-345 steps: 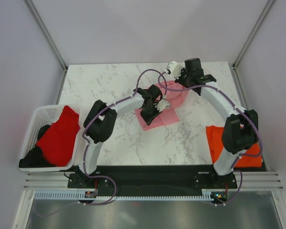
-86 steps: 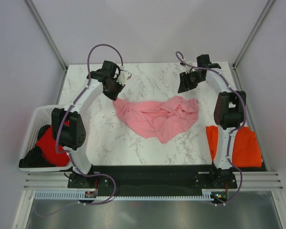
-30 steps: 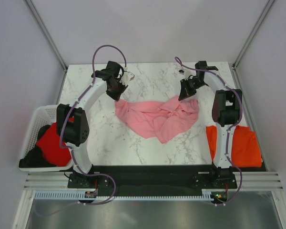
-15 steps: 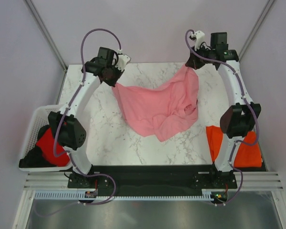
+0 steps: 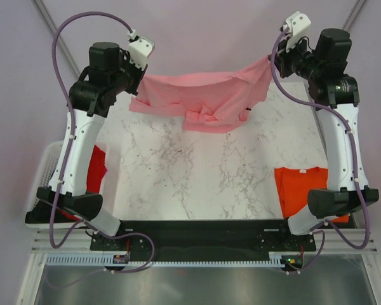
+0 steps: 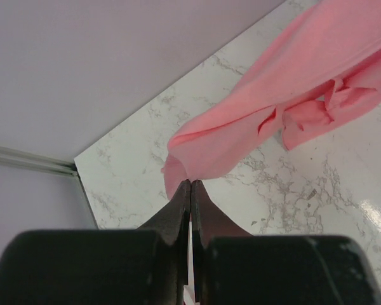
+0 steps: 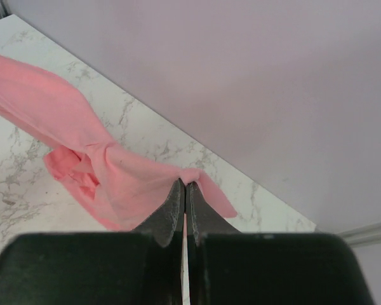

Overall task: Fold and stack the t-shirts
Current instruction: Flatten the tshirt out

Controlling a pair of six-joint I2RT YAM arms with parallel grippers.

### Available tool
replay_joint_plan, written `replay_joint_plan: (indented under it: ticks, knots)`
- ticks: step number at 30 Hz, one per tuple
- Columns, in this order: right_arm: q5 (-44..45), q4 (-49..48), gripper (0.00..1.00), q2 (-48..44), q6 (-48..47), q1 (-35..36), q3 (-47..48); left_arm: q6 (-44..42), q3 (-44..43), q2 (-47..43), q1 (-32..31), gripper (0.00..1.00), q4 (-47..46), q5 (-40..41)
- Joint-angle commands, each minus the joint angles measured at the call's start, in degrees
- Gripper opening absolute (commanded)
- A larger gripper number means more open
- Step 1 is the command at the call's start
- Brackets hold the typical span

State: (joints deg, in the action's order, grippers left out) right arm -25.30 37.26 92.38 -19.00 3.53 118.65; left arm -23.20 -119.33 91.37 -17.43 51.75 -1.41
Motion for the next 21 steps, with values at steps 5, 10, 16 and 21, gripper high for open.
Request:
replay_joint_plan:
  ticks: [5, 10, 16, 21]
  knots:
    - [4.8, -2.9, 0.00, -6.9, -4.2, 0.0, -2.2, -1.9, 0.3, -6.8, 0.2, 0.02, -0.8, 2.6]
    - [4.4, -1.8, 0.00, -11.5, -1.9, 0.2, -0.9, -4.1, 3.0, -12.7, 0.2, 0.02, -0.8, 1.7]
    - [5.4, 4.4, 0.00, -20.3, -3.5, 0.2, -0.2, -1.6, 6.1, -20.2, 0.2, 0.02, -0.8, -1.7]
    - [7.7, 7.0, 0.00, -31.1, -5.9, 0.2, -3.1, -1.2, 10.9, -26.2, 0.6, 0.02, -0.3, -2.5]
